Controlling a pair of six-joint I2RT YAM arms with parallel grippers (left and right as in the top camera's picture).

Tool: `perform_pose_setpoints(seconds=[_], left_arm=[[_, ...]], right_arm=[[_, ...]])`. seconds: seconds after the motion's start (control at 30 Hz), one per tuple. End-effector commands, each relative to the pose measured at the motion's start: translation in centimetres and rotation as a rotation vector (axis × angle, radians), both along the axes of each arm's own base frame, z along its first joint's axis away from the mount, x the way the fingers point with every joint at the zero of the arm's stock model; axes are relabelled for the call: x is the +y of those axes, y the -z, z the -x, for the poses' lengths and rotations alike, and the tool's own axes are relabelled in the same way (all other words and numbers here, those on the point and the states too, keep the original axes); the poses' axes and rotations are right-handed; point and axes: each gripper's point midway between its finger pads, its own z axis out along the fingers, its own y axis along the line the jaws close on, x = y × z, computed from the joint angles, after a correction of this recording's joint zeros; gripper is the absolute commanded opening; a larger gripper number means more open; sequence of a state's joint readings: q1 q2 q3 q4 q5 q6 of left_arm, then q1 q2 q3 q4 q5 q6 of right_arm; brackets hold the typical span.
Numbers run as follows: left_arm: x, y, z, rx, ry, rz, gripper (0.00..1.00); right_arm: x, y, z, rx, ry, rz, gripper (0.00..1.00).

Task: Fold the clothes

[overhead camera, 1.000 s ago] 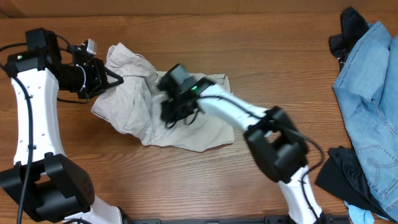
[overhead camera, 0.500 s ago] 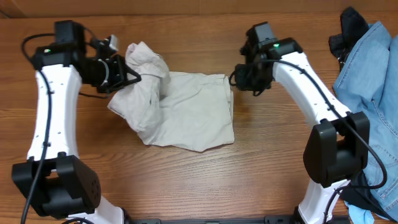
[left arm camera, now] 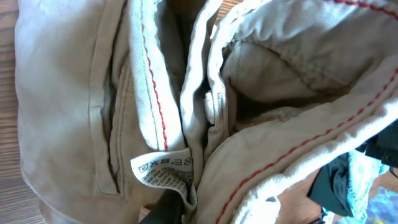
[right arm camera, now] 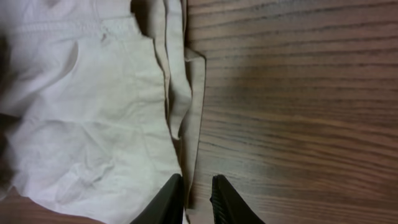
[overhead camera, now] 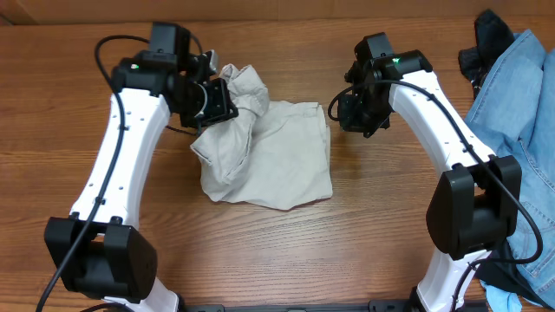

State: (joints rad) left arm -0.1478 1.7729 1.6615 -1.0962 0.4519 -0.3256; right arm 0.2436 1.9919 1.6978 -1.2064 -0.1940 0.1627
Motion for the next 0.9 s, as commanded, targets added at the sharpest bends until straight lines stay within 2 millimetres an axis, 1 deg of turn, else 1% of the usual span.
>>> perform_pose_setpoints(seconds=[0.0,0.1,0.2,0.27,0.33,0.5,0.63,0.7,0.77,0.87], left_arm=[[-1.5,-1.8,-0.2,-0.039,-0.021,0.015,0.12],[-2.7,-1.9,-0.2,-0.050,-0.006,0.023,0.18],[-3.7,-2.1,-0.2,-0.065,0.011,0.030,0.18],[-3.8,-2.1,-0.3,-0.064,0.005,0.034,0.17],[-3.8,-2.1,-0.3,-0.064,0.004,0.034,0.16],[-3.8,-2.2,-0.4,-0.068,0.004,0.035,0.13],[-3.9,-2.3,-0.6,-0.078,0.004,0.037,0.13],[-3.9,-2.3,-0.6,-0.081,0.004,0.038,0.13],[-3.9,-2.3,-0.6,-0.081,0.004,0.038,0.13],[-3.8,-2.2,-0.6,-0.079,0.002,0.031,0.13]], right_arm=[[-0.2,0.1,0.3,0.011,-0.005,0.011,0.20],[-0.3,0.1,0.5,0.020,-0.004,0.013,0.20],[-0.3,0.1,0.6,0.030,0.011,0.014,0.20],[-0.5,0.7,0.7,0.032,0.009,0.032,0.19],[-0.7,1.7,0.7,0.036,0.013,0.053,0.19],[0.0,4.6,0.8,0.043,0.006,0.015,0.16],[1.6,6.2,1.5,0.046,-0.017,-0.054,0.16],[1.8,7.0,2.0,0.054,-0.025,-0.050,0.16],[1.8,7.7,2.5,0.070,-0.029,-0.039,0.17],[0.9,8.1,2.7,0.071,-0.024,0.013,0.17]])
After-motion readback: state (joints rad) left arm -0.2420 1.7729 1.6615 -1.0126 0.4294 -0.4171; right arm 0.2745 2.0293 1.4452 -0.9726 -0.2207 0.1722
